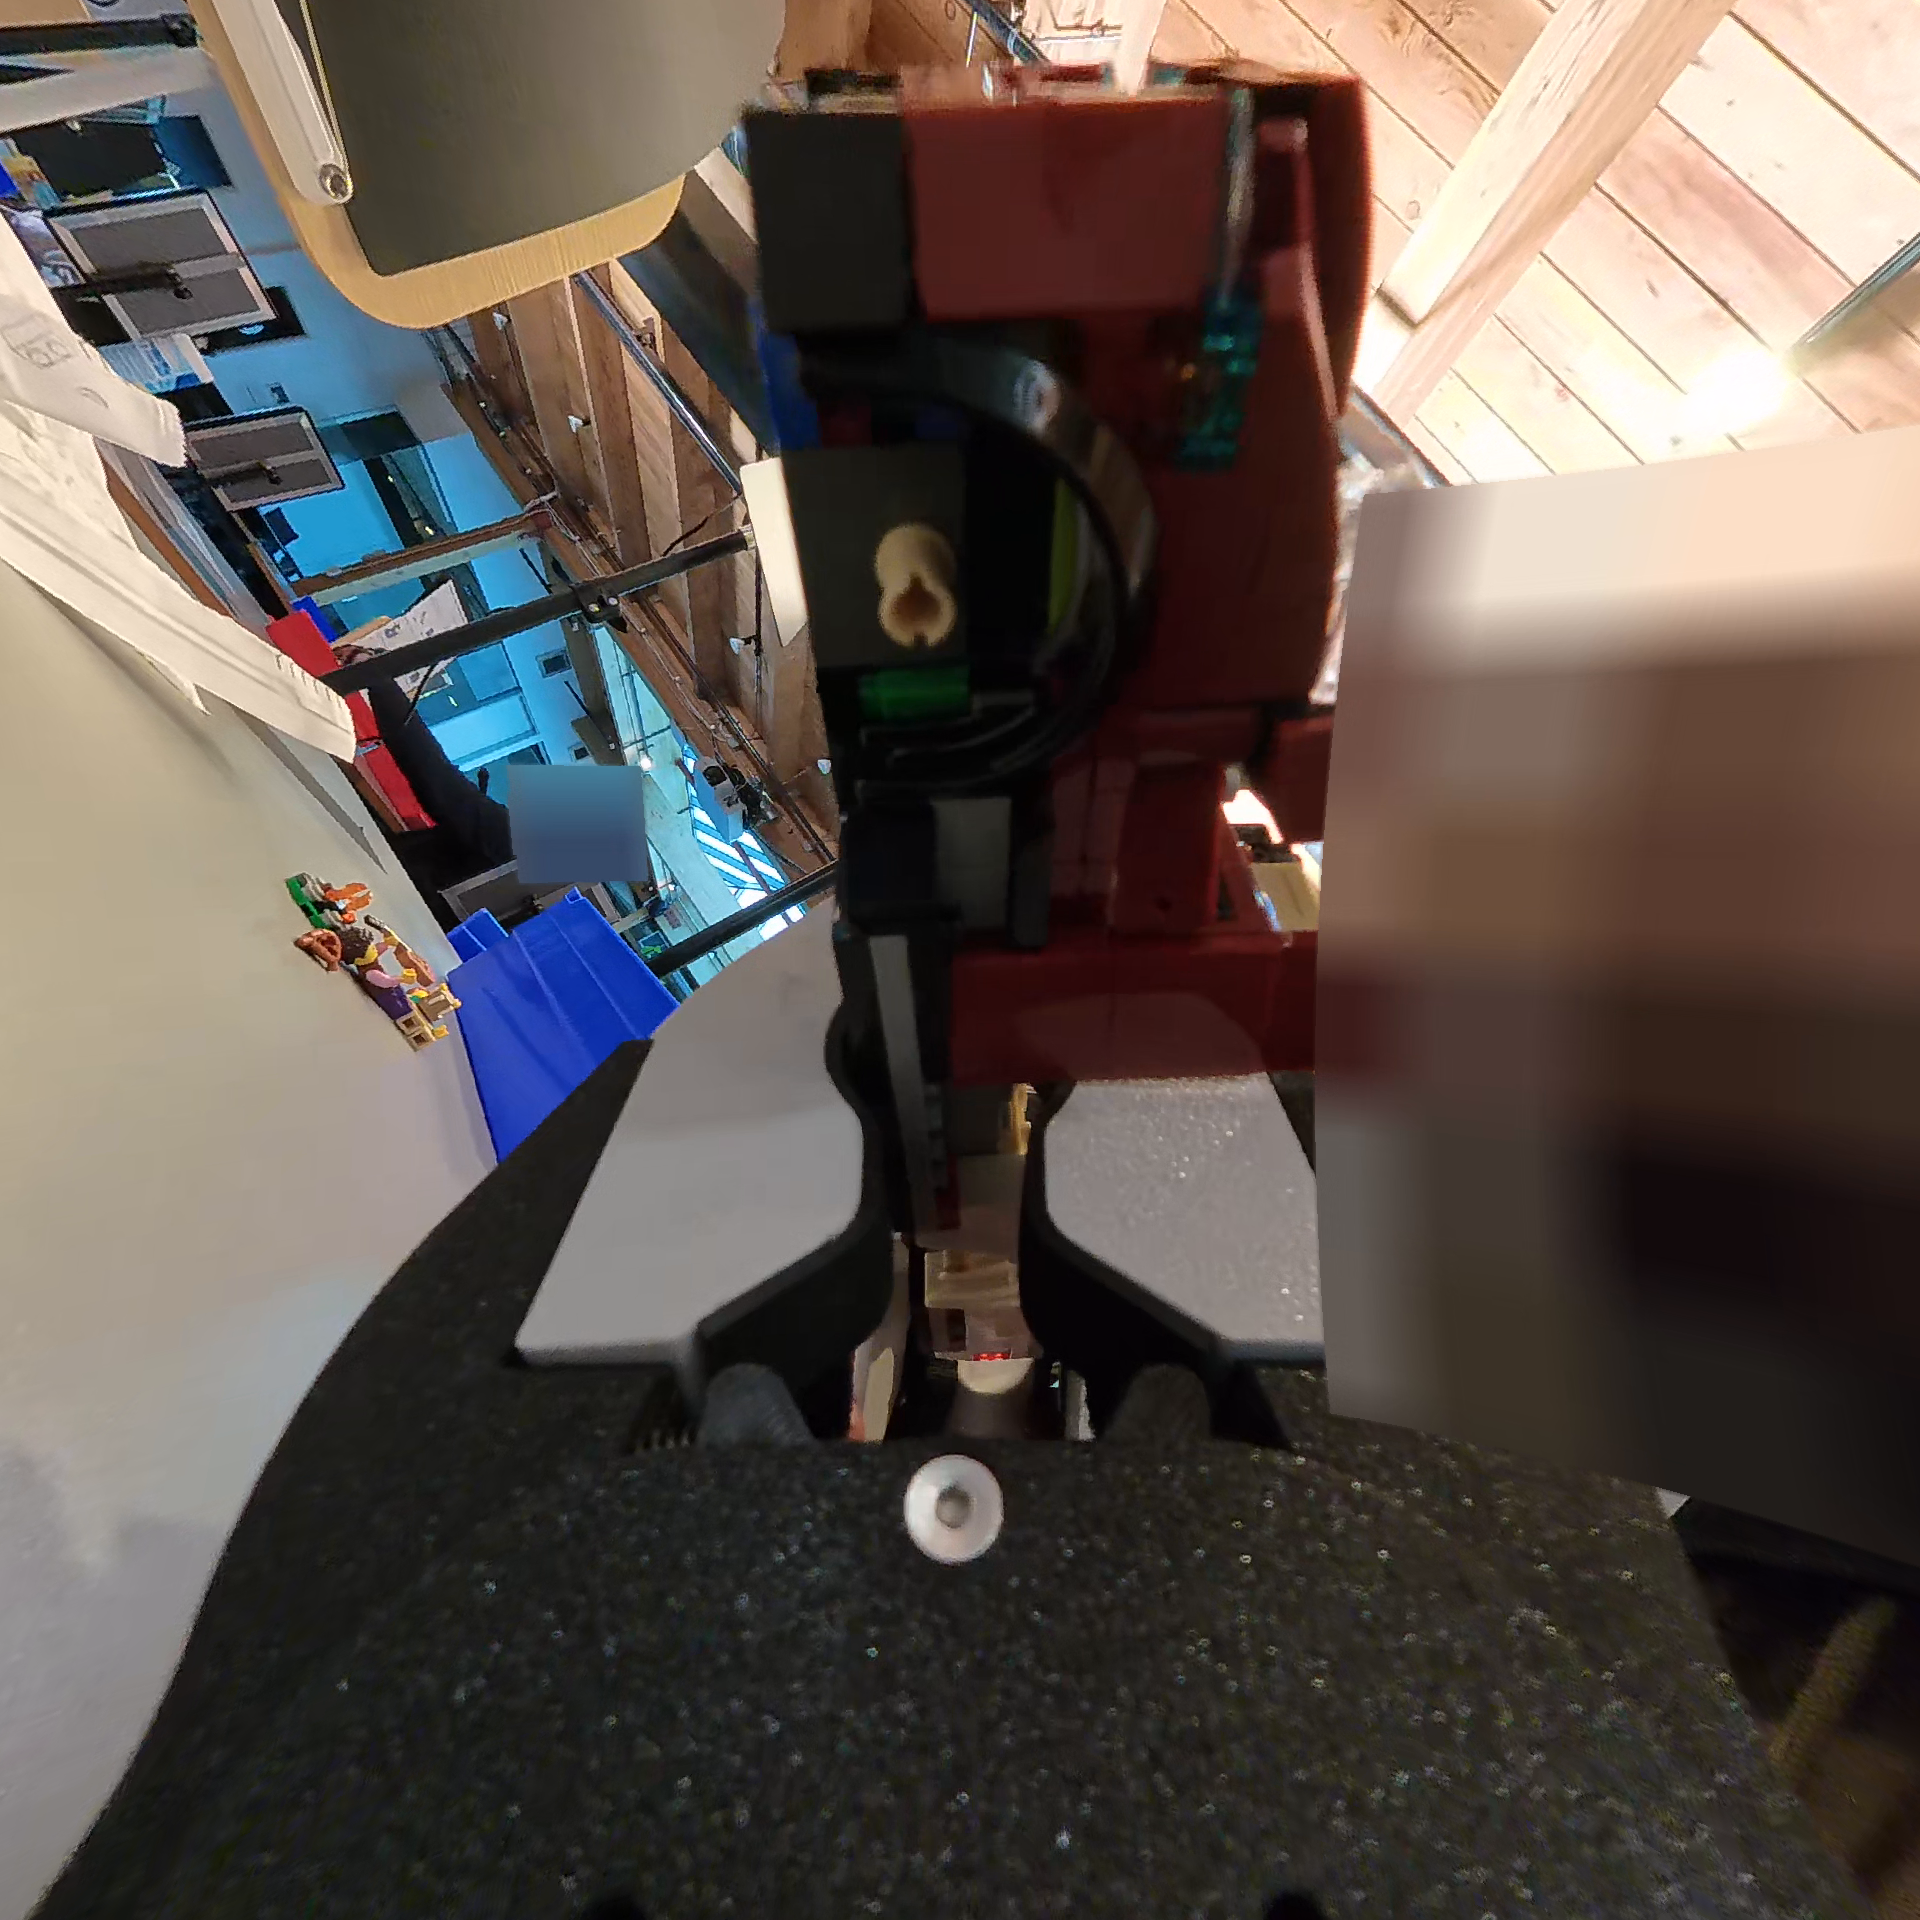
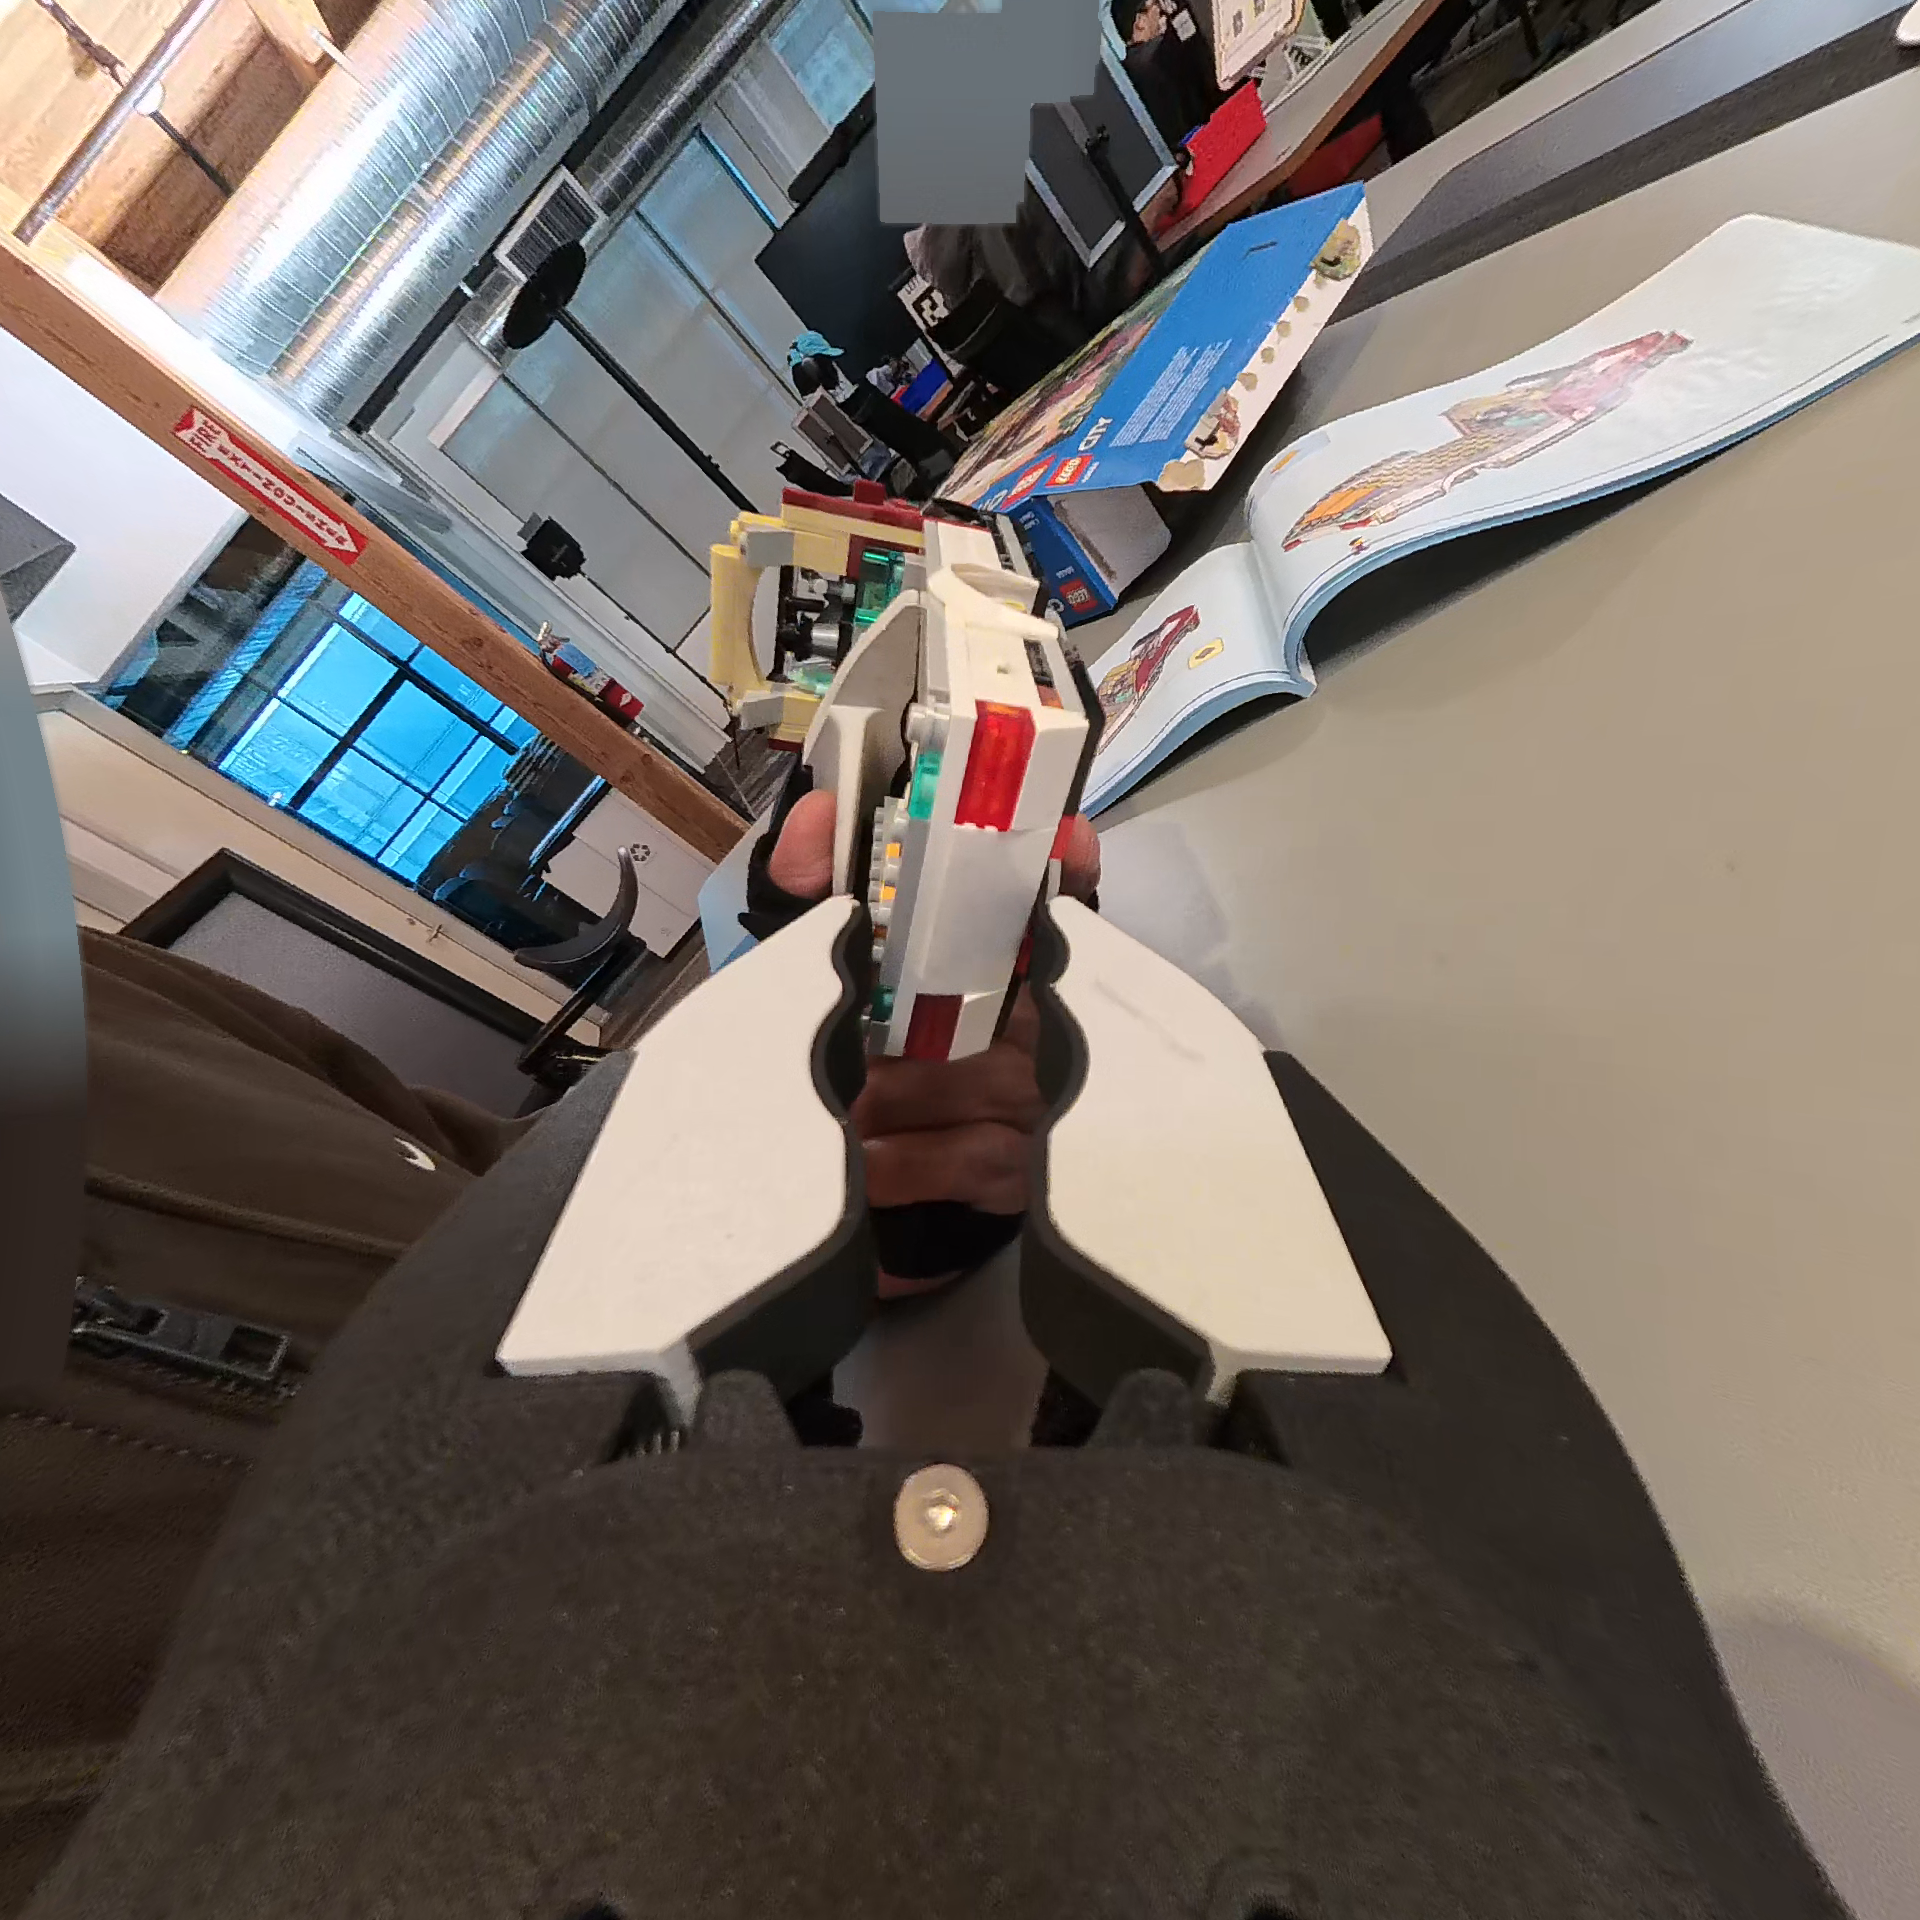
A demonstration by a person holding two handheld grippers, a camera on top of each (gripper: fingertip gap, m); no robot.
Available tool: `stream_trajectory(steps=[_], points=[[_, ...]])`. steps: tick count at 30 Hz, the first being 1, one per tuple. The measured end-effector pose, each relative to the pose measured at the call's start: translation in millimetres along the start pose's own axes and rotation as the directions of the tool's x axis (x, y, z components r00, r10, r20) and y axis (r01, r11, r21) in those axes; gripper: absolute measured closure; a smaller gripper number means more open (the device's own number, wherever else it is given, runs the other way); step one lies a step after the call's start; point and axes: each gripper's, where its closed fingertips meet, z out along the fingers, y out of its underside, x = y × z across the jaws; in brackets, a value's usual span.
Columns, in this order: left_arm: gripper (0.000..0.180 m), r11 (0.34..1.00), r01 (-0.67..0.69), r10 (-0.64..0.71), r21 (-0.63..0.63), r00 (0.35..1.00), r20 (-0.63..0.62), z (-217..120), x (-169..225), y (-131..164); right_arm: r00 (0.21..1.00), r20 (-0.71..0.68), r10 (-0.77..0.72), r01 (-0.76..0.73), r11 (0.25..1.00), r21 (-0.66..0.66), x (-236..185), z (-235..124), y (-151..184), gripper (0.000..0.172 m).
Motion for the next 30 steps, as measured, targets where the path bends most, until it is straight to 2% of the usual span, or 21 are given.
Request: stream_trajectory(steps=[18,23,30], points=[[0.157,1.000,-0.030,0.030,0.000,1.000,0.007,-0.1,1.0,1.2,1.000,0.016,0.009,-0.009,0.999,0.033,-2.4,-0.5,-0.6,0.142],[0.157,0.999,-0.025,0.025,0.027,1.000,0.007,-2.1,0.2,-3.2,0.999,0.004,-0.054,0.054,0.999,0.002,-6.3,-0.3,4.6,0.136],[0.157,0.999,-0.032,0.032,0.011,0.999,-0.008,-1.4,2.9,-0.5,0.999,0.046,0.029,-0.030,0.999,0.021,-8.7,-0.1,4.0,0.136]])
